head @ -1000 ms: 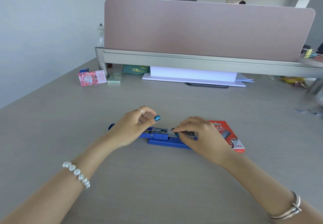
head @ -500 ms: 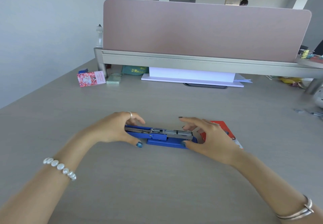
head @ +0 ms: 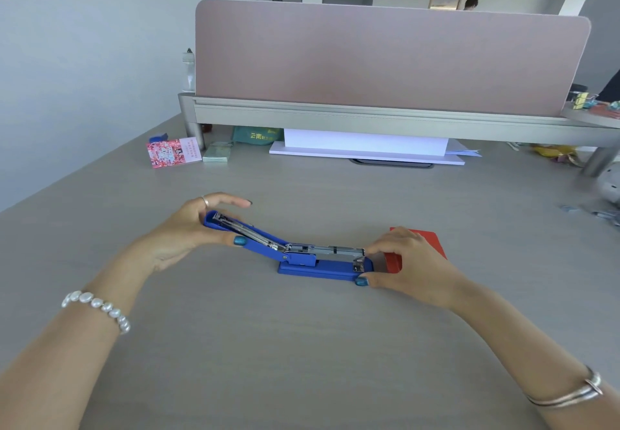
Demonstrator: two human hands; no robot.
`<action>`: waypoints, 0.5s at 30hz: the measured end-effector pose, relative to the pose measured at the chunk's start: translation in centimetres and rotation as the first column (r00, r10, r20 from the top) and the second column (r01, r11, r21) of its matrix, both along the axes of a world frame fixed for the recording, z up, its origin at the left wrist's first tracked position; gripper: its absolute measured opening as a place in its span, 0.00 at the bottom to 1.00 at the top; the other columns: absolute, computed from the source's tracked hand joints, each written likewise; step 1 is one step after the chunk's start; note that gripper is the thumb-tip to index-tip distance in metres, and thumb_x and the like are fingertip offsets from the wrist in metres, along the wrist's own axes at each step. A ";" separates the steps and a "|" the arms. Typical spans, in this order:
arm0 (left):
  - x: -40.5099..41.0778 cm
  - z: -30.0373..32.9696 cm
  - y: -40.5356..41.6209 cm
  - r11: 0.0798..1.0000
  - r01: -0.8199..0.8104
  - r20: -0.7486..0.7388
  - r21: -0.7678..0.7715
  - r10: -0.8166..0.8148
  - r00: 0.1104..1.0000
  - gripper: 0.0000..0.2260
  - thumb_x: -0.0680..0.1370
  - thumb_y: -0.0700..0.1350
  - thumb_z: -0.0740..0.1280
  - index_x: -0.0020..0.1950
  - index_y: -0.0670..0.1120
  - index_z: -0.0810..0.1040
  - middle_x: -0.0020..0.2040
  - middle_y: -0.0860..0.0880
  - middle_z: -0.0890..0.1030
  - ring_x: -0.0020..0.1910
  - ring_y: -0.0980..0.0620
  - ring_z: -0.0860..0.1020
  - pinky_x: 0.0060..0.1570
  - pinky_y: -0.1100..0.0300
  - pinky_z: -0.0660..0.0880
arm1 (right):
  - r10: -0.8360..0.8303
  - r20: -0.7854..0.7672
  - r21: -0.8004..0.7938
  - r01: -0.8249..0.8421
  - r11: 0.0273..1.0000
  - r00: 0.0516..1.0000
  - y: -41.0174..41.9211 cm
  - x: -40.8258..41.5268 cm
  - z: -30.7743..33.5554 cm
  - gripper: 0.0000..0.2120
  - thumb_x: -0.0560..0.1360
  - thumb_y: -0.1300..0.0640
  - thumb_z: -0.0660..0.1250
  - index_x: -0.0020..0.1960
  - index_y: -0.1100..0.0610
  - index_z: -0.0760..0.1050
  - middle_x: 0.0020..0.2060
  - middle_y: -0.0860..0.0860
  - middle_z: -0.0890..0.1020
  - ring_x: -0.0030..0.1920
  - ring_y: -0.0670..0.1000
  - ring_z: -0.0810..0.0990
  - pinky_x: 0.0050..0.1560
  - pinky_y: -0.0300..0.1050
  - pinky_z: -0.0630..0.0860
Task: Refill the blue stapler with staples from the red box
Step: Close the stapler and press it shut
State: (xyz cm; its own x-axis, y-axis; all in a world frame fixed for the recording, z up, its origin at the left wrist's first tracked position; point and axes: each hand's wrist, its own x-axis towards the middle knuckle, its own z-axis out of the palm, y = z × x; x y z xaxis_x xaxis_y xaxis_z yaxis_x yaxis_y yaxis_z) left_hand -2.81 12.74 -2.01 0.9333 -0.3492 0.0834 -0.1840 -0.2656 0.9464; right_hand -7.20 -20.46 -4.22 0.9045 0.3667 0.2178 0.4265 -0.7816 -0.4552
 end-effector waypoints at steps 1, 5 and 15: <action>-0.1 0.0 -0.2 0.999 -0.003 0.010 -0.049 0.004 1.000 0.33 0.47 0.57 0.81 0.50 0.55 0.79 0.41 0.50 0.86 0.41 0.56 0.82 0.41 0.70 0.76 | 0.003 0.012 0.001 -0.003 1.000 1.000 0.0 0.1 -0.1 0.10 0.65 0.45 0.73 0.45 0.43 0.77 0.39 0.42 0.80 0.45 0.42 0.70 0.49 0.45 0.68; -0.4 0.2 -2.0 0.972 -0.060 0.078 -0.227 0.080 0.994 0.23 0.54 0.46 0.77 0.48 0.48 0.77 0.38 0.49 0.86 0.44 0.53 0.83 0.41 0.68 0.76 | 0.021 0.044 0.000 -0.021 1.000 0.999 -0.1 0.2 -0.3 0.10 0.66 0.46 0.73 0.46 0.45 0.78 0.40 0.43 0.80 0.43 0.41 0.70 0.47 0.43 0.65; -1.8 0.3 -8.4 0.957 -0.051 0.206 -0.285 0.113 0.972 0.12 0.64 0.43 0.74 0.46 0.48 0.79 0.40 0.51 0.85 0.41 0.55 0.81 0.44 0.66 0.77 | 0.031 0.090 -0.030 -0.028 0.999 0.995 0.0 0.3 -0.5 0.10 0.65 0.47 0.73 0.44 0.47 0.78 0.36 0.39 0.76 0.40 0.43 0.71 0.44 0.45 0.67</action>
